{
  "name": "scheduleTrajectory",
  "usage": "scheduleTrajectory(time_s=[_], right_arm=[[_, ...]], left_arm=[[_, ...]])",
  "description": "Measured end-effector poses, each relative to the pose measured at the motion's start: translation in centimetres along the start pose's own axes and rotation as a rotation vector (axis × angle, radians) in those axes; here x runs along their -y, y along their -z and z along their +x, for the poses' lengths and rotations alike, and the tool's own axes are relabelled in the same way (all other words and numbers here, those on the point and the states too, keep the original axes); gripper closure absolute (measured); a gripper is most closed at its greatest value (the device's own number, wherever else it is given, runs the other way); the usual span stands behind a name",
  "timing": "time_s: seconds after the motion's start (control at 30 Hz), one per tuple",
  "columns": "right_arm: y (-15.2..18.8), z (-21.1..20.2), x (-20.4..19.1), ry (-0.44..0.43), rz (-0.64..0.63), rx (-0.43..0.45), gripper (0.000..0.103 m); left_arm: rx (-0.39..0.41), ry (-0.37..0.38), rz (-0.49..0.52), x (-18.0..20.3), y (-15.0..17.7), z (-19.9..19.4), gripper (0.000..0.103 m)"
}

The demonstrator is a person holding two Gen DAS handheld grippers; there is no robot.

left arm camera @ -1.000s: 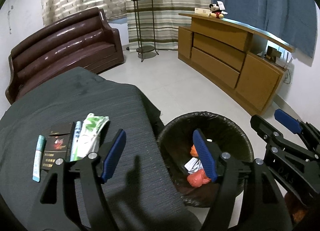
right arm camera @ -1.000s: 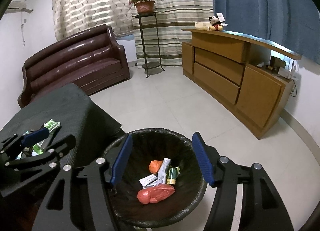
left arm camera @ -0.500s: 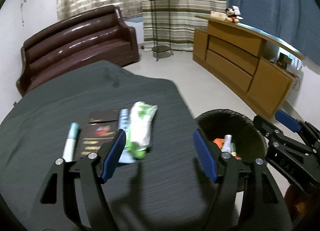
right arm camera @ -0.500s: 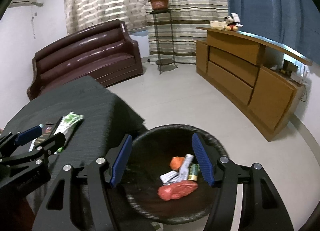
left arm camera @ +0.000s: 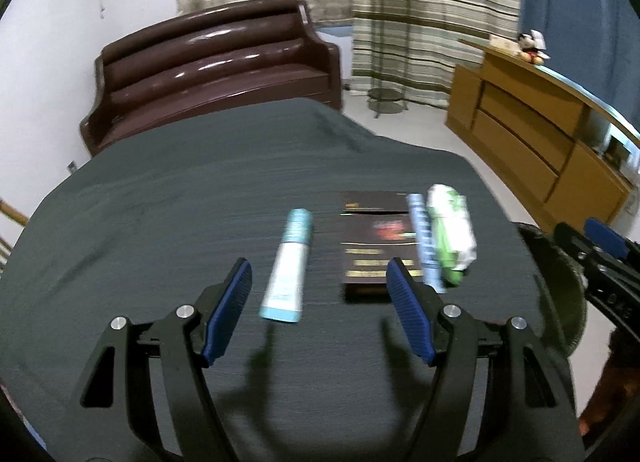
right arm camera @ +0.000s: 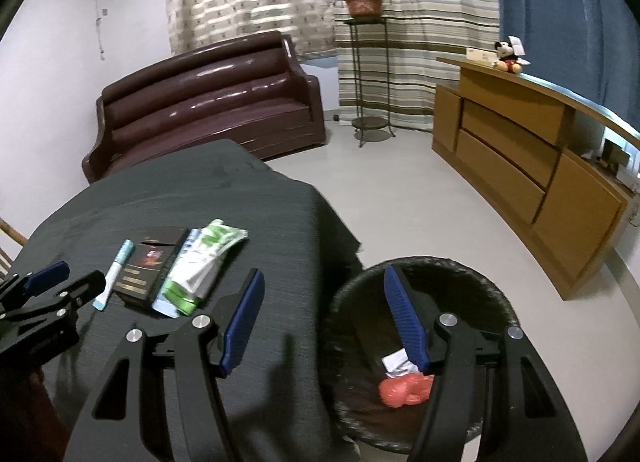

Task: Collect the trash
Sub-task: 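Move both open tools back over the remaining items on the table, then close the left tool on the blue-white tube while the right tool approaches the white-green packet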

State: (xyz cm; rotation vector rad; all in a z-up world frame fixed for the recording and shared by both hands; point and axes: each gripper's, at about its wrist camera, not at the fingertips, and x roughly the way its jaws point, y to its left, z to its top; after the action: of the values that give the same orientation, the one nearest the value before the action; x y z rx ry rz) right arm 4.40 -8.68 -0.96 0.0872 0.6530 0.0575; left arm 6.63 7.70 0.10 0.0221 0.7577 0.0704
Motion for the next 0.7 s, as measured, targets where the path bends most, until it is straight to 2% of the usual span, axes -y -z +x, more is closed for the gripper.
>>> scheduleTrajectory(time_s=[0.23, 0.53, 0.7], right_arm=[[-0.1, 0.7, -1.3, -0.016, -0.018, -0.011, 0.042], [-0.6, 1.8, -2.2, -0.021, -0.025, -0.039, 0.042], [-0.9, 2.3, -3.1, -0.029, -0.031, -0.046, 0.042]], left_arm=[[-0.060, -0.024, -0.051, -2.6, -0.2, 2.2, 0.035], [-0.132, 0.015, -0.035, -3.3, -0.6, 4.8, 0.037], [-0.160, 0.075, -0.019, -3.3, -0.6, 5.5, 0.052]])
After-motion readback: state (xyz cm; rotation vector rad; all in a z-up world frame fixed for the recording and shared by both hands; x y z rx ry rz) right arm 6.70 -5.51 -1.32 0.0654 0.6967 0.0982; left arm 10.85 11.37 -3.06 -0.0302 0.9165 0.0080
